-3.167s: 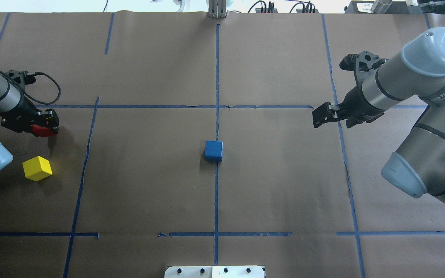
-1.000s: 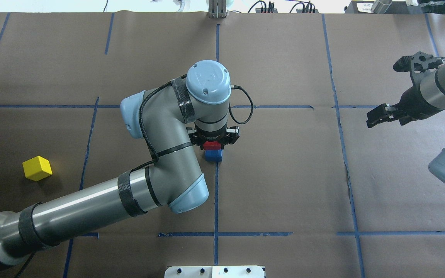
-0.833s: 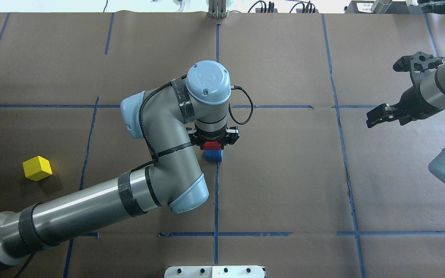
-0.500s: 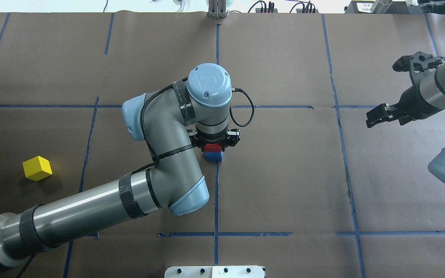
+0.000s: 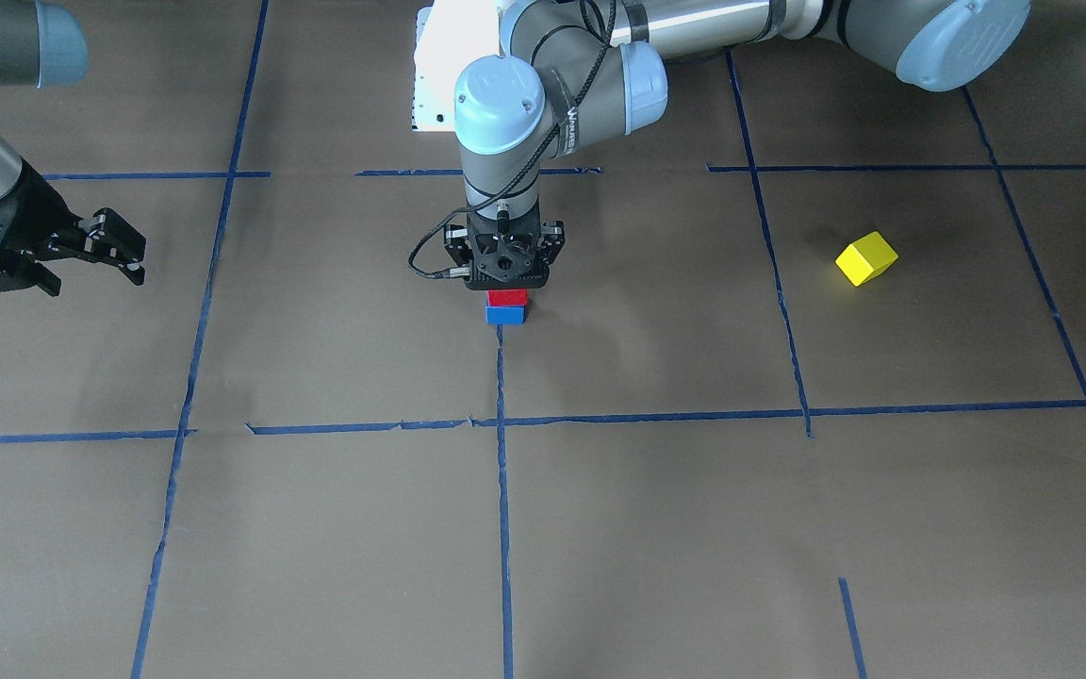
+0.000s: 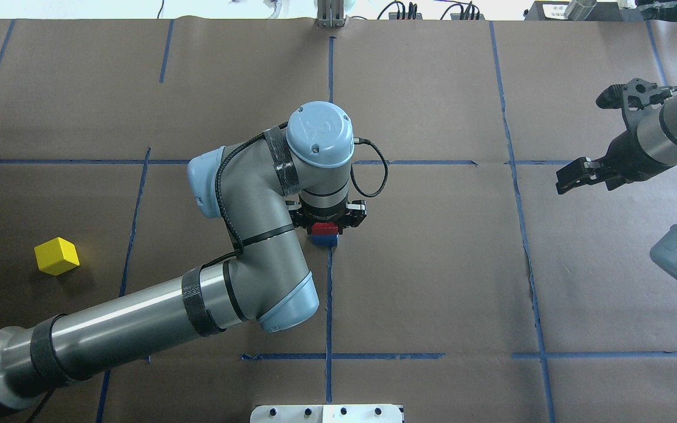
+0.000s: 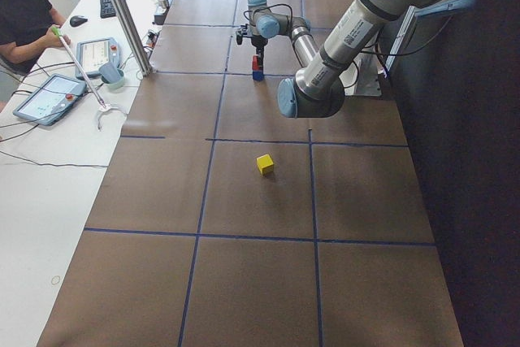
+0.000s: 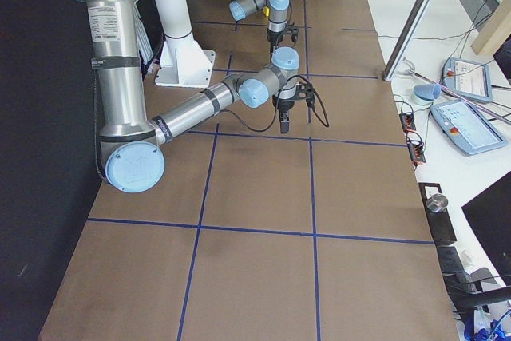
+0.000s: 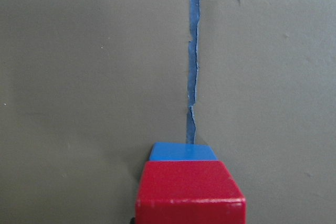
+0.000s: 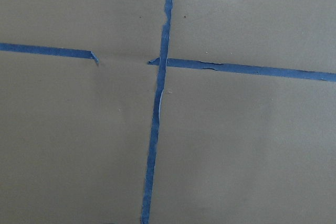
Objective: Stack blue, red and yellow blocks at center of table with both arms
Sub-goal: 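Lower the red cube onto the blue cube with the left gripper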
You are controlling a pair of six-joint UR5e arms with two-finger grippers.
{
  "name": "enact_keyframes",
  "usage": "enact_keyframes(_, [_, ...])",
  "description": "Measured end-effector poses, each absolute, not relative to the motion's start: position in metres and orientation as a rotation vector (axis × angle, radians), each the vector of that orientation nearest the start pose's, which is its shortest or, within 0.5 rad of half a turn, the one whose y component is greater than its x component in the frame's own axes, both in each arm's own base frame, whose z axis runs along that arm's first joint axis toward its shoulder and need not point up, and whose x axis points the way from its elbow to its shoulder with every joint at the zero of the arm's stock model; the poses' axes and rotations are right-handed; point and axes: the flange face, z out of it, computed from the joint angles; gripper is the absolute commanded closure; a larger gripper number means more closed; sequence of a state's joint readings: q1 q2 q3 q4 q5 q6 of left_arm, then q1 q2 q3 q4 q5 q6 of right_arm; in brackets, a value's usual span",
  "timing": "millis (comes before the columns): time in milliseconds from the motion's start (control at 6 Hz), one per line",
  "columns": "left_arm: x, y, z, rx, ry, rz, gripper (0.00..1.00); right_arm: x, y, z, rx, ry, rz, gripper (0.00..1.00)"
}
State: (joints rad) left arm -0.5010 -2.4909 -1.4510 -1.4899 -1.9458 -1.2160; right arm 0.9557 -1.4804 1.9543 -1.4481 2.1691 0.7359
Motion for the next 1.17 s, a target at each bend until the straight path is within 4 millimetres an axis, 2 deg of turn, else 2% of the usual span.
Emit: enact_keyframes(1167, [0.6125,-0.4396,0.1412,-0.032,0.800,0.009,0.95,-0.2335,-0.4650,0.4147,0.092,-0.820,-0.063,0.00])
